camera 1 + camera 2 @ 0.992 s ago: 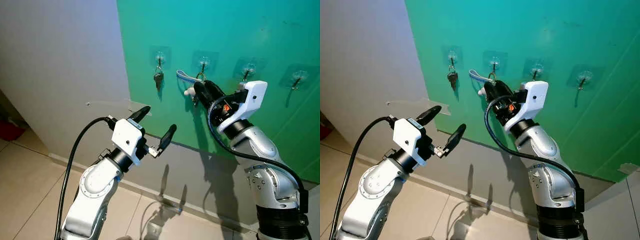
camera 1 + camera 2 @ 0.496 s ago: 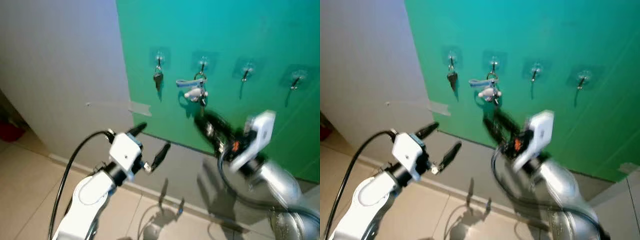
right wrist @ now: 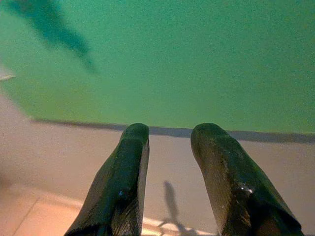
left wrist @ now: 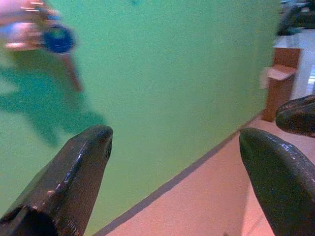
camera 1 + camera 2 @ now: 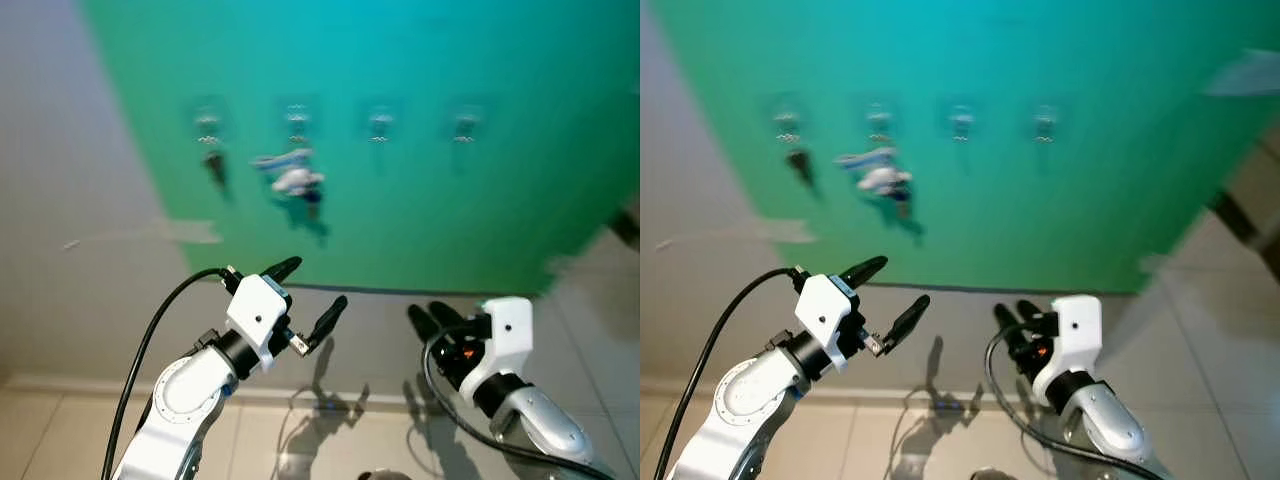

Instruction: Hang keys on a hook

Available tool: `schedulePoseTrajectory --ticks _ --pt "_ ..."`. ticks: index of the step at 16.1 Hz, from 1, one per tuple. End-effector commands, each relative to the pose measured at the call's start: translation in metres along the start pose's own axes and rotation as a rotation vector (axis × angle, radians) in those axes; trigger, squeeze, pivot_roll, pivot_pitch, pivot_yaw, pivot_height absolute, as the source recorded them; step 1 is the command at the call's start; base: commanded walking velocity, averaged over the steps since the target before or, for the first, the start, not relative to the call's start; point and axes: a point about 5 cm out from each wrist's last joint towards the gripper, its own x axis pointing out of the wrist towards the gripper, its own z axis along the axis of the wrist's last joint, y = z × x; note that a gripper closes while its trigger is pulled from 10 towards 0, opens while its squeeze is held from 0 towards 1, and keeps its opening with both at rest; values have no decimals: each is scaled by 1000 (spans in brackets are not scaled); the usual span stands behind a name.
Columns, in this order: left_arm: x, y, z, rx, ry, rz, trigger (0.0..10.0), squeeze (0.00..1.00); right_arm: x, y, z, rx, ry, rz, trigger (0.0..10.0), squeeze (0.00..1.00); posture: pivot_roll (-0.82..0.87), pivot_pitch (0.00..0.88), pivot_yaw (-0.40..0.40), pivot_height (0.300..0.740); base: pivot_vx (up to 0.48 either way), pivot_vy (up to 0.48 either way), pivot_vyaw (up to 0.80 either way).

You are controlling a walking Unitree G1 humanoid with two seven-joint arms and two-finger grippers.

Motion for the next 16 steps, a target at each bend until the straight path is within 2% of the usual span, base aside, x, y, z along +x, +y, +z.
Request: schedulePoseTrajectory --ticks 1,2,6,9,12,16 --pt "-2 0 1 -15 9 5 10000 0 -3 -5 7 -7 -19 -92 10000 0 -54 0 40 740 0 0 -800" --pt "-2 1 -3 -27 46 33 10000 0 -4 -7 7 -17 -10 -146 10000 0 -60 0 46 740 0 0 -800" --pt "-7 5 -23 -72 171 124 10000 0 -4 -11 7 -44 6 -229 10000 0 -70 0 51 740 0 0 -800" --pt "-6 4 -17 -92 142 115 10000 0 0 -10 8 -59 22 -231 10000 0 -67 0 50 740 0 0 -800" --pt "-4 5 -14 -77 143 114 10000 0 2 -12 8 -67 41 -243 10000 0 -55 0 40 740 0 0 0" --pt "-4 7 -15 -61 154 124 10000 0 3 -12 7 -73 54 -248 10000 0 -57 0 44 740 0 0 -800"
